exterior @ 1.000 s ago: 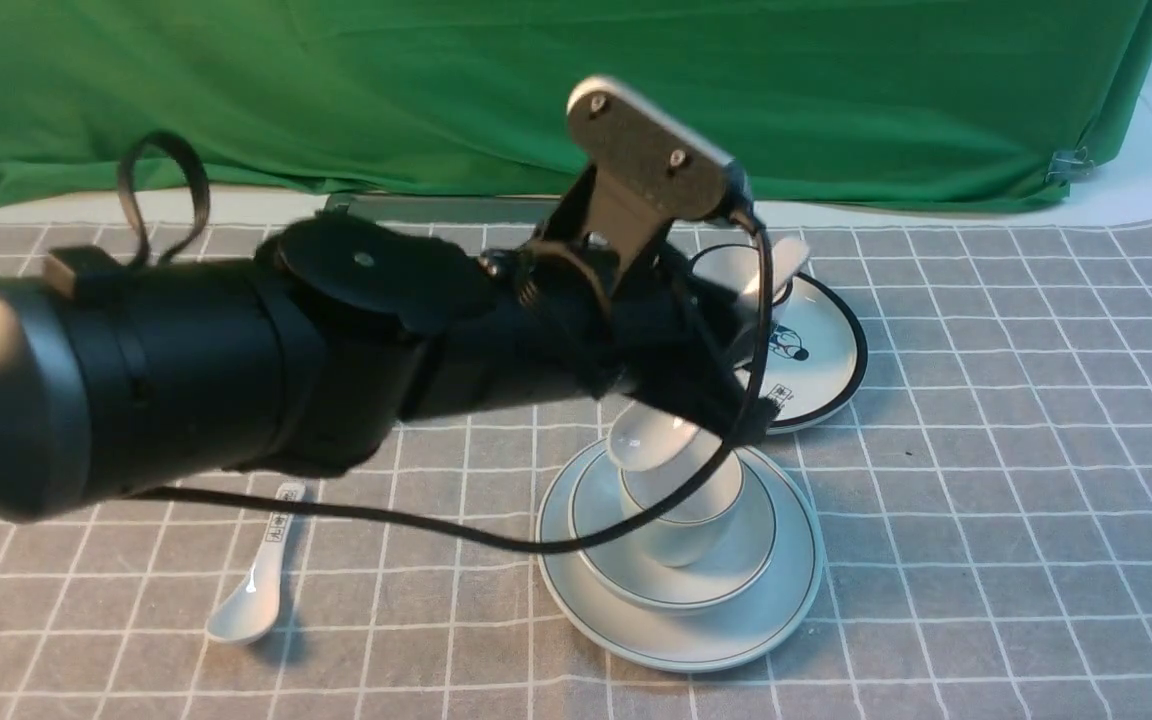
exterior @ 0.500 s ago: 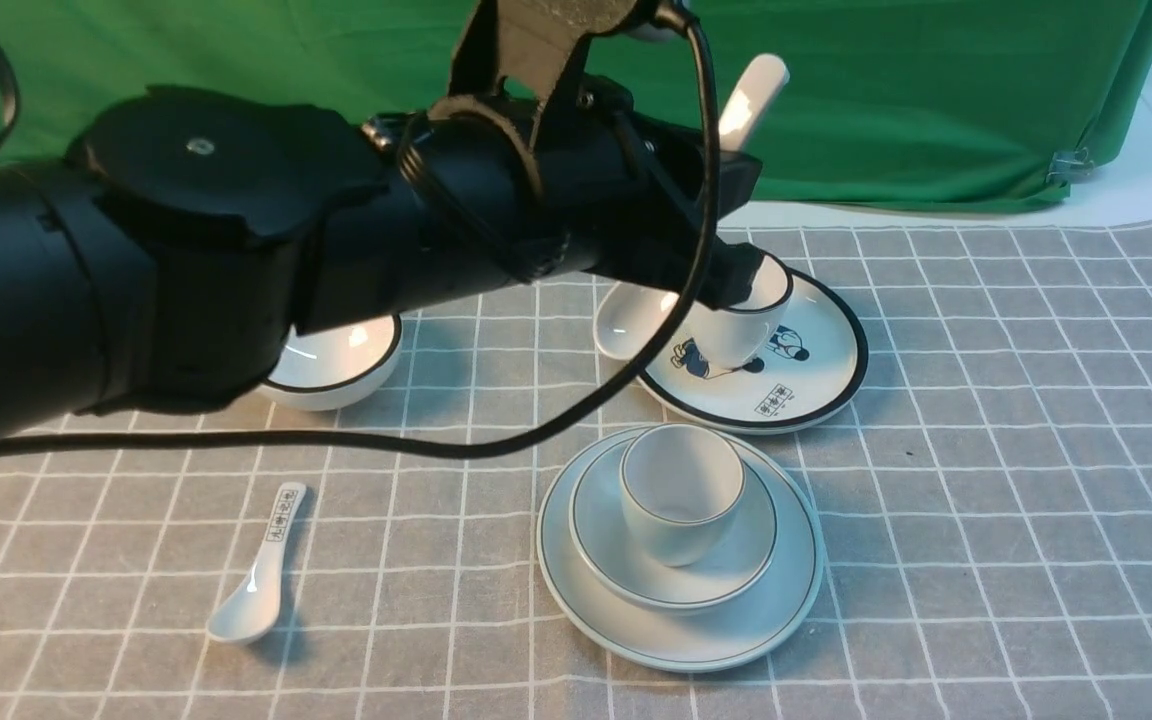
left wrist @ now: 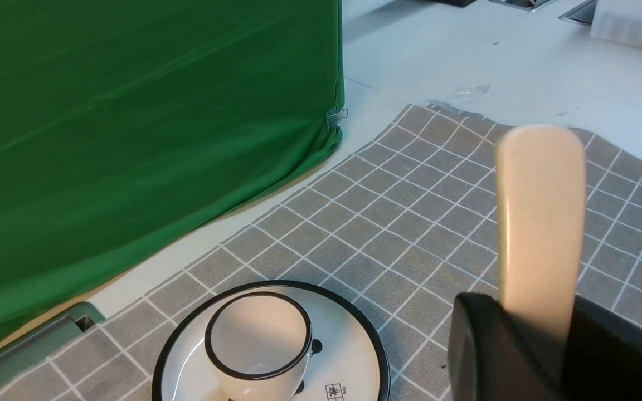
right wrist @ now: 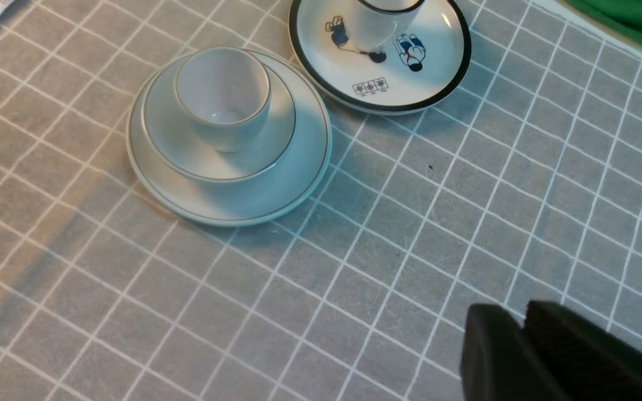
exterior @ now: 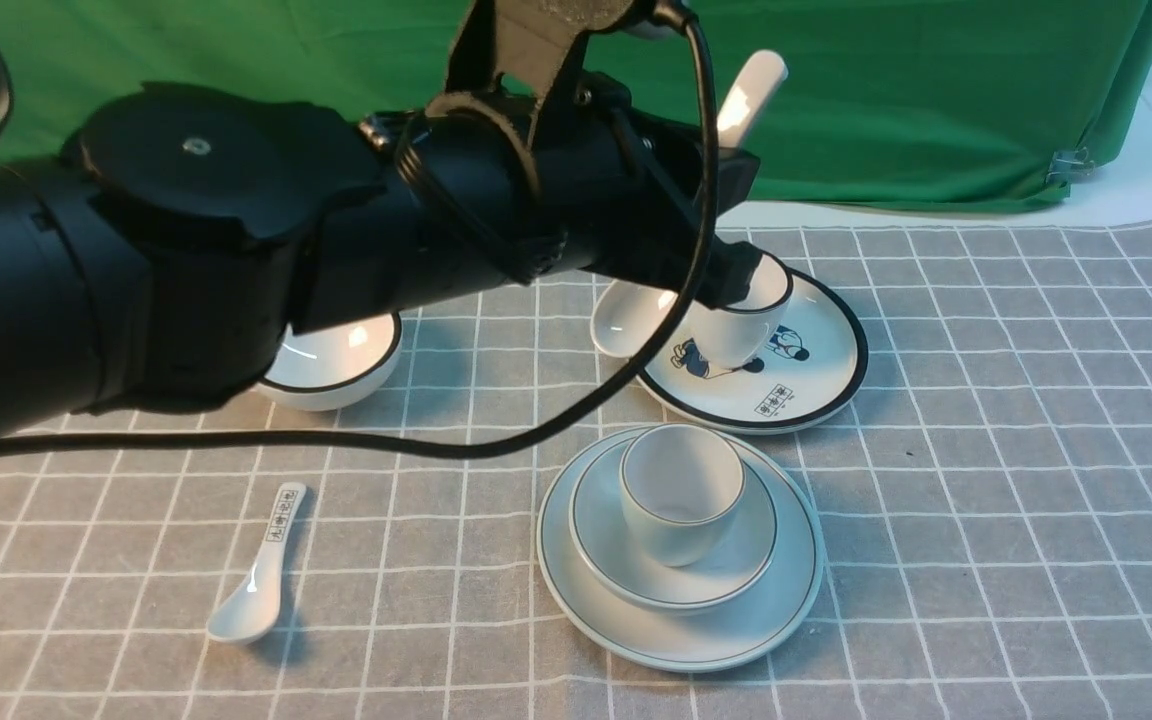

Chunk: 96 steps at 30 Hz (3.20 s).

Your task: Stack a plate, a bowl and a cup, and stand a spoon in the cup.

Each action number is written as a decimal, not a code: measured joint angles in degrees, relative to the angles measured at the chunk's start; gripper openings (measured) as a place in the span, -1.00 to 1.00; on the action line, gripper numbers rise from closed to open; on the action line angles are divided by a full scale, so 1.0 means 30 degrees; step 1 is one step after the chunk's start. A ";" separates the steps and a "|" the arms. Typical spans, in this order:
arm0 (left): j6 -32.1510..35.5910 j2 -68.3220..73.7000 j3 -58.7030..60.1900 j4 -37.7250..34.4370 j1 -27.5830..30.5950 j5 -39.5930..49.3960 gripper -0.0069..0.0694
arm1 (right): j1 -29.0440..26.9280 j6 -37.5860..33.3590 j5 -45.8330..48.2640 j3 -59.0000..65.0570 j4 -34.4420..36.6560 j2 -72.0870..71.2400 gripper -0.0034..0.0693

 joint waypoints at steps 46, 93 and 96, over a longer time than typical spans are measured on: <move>-3.1534 0.5197 0.7842 2.9810 0.0006 -2.2955 -0.51 | 0.0000 0.0007 -0.1518 0.0000 0.0000 0.0000 -0.31; -2.9092 0.3540 1.0873 2.4882 0.0043 -2.3108 0.24 | -0.0016 0.1160 -0.0857 -0.0733 0.0016 -0.0087 -0.26; -2.9056 -0.0256 1.1186 2.5245 0.0043 -1.8831 -0.21 | -0.0016 0.1160 -0.0035 -0.0957 0.0016 -0.0570 -0.29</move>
